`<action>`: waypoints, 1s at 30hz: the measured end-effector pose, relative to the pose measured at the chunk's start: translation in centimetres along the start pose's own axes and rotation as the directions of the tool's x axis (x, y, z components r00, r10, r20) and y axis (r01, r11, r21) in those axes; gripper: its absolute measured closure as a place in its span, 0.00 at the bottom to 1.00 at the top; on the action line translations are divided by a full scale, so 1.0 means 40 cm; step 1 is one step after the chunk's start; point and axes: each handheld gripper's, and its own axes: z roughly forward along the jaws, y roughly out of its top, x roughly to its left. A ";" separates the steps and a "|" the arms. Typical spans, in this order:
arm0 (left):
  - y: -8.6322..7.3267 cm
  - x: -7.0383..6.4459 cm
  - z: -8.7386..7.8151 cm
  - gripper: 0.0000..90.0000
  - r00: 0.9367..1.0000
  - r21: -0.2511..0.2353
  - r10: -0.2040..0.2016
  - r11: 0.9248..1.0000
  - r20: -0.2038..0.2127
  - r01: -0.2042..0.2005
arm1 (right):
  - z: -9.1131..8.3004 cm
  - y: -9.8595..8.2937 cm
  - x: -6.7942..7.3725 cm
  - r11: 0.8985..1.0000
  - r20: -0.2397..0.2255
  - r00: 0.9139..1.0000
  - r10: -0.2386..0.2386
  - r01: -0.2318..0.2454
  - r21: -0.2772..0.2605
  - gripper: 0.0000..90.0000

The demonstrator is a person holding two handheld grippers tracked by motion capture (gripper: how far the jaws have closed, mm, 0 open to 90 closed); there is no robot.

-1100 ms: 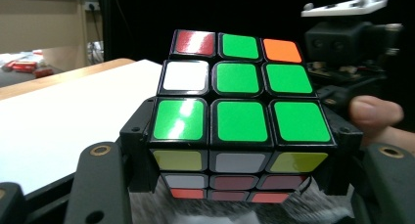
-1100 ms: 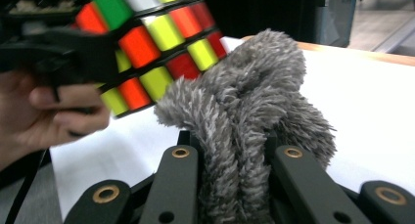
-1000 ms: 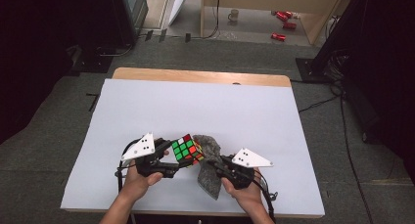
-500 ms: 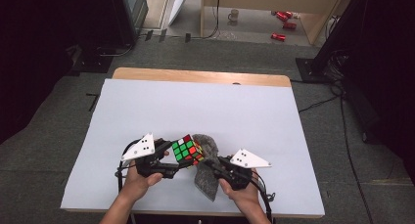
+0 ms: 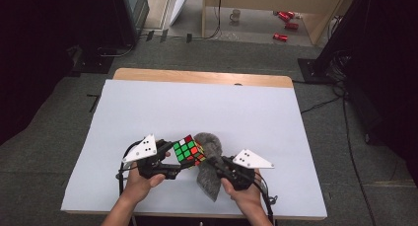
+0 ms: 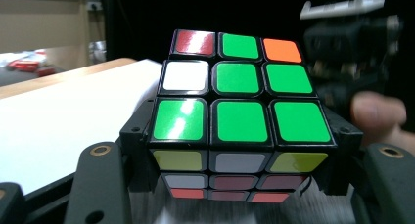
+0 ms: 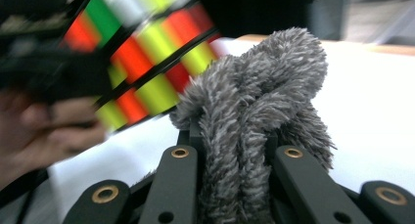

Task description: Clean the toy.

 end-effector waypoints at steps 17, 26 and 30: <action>-0.028 0.023 0.006 0.38 0.998 0.040 -0.006 0.999 -0.063 0.009 | -0.117 0.071 -0.251 0.998 0.541 0.841 0.019 0.014 -0.056 0.82; -0.035 0.028 0.013 0.38 0.996 0.054 -0.020 0.998 -0.089 0.025 | -0.075 0.043 -0.285 0.999 0.484 0.875 0.004 -0.030 0.046 0.22; -0.037 0.036 0.013 0.38 0.993 0.055 -0.037 0.998 -0.114 0.043 | -0.092 0.065 -0.275 0.999 0.471 0.882 0.025 -0.039 0.020 0.04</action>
